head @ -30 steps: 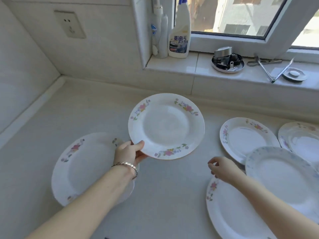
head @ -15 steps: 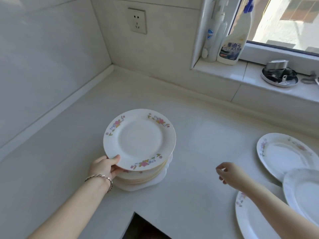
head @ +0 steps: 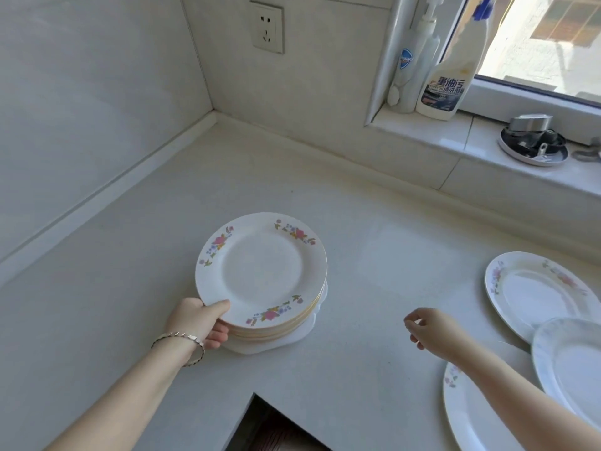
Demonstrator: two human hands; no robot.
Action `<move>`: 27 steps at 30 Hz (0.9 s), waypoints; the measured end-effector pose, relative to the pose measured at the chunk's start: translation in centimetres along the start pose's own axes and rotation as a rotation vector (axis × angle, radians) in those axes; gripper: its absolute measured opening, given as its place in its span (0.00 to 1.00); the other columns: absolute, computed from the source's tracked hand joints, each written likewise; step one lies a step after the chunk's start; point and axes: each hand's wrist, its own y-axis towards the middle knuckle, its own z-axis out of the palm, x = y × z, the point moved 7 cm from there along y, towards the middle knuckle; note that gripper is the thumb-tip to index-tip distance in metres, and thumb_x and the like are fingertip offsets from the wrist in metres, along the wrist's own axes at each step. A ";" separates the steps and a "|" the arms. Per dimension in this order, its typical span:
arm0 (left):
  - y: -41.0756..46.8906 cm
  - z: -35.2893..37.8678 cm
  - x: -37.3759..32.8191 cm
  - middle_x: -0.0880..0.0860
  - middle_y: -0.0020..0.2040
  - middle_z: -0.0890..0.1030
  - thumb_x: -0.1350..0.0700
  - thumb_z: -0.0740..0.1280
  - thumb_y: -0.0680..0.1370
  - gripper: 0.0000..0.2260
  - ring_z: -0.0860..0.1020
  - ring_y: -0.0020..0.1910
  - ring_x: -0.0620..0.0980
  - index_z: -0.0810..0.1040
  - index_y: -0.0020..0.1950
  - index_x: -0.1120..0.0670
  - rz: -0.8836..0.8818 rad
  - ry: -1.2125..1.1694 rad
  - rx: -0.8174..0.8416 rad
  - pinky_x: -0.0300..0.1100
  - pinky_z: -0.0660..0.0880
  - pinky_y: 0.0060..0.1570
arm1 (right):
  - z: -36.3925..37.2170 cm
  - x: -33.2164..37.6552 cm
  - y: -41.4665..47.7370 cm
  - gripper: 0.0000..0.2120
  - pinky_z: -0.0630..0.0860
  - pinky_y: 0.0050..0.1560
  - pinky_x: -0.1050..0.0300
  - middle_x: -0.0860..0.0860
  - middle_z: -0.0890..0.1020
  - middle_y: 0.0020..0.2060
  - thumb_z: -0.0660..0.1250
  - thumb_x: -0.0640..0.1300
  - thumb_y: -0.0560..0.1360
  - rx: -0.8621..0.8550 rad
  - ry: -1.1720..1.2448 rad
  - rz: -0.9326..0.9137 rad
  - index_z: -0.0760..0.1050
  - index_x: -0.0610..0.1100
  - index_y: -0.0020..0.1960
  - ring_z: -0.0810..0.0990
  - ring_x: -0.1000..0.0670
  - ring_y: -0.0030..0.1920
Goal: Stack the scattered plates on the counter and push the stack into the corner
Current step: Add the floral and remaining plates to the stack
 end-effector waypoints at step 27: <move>-10.1 26.3 -9.3 0.51 0.34 0.71 0.52 0.59 0.77 0.17 0.70 0.40 0.54 0.61 0.29 0.51 0.834 0.939 0.383 0.39 0.65 0.40 | -2.5 -10.6 -5.0 0.07 0.75 0.44 0.56 0.51 0.78 0.39 0.58 0.45 0.76 -0.124 0.149 0.149 0.76 0.48 0.47 0.77 0.49 0.39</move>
